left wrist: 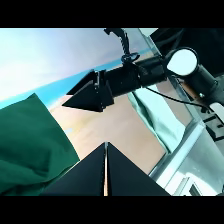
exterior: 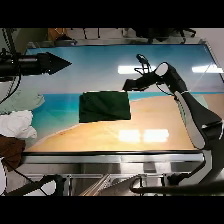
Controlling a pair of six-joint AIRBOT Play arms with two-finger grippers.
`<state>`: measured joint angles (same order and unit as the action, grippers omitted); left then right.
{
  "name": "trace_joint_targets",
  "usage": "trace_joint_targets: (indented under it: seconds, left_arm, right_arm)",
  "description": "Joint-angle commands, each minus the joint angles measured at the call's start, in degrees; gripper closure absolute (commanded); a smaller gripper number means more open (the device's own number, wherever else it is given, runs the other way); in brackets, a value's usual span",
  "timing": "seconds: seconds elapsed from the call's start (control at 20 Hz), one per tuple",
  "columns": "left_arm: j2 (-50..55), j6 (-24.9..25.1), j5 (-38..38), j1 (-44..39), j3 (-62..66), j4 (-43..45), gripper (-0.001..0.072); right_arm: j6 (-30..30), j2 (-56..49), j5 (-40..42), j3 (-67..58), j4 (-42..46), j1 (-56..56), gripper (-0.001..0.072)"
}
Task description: Fold the shirts.
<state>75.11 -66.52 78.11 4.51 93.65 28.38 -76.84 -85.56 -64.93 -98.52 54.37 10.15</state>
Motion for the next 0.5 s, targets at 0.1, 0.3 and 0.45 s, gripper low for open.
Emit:
trace_joint_targets:
  seconds: [0.1,0.3,0.45]
  left_arm:
    - [0.0,0.1,0.2,0.0,-0.1,0.0,0.0694]
    - [0.0,0.2,0.4,0.0,-0.1,0.0,0.0695]
    - [0.0,0.6,0.4,0.0,-0.1,0.0,0.0694]
  right_arm:
    - [-2.8,-8.1,-8.0,0.0,-3.7,-4.5,0.0024]
    - [0.4,-13.7,-7.3,0.0,-11.1,-2.0,0.0024]
    - [2.4,-16.2,-7.1,0.0,-13.7,0.2,0.0024]
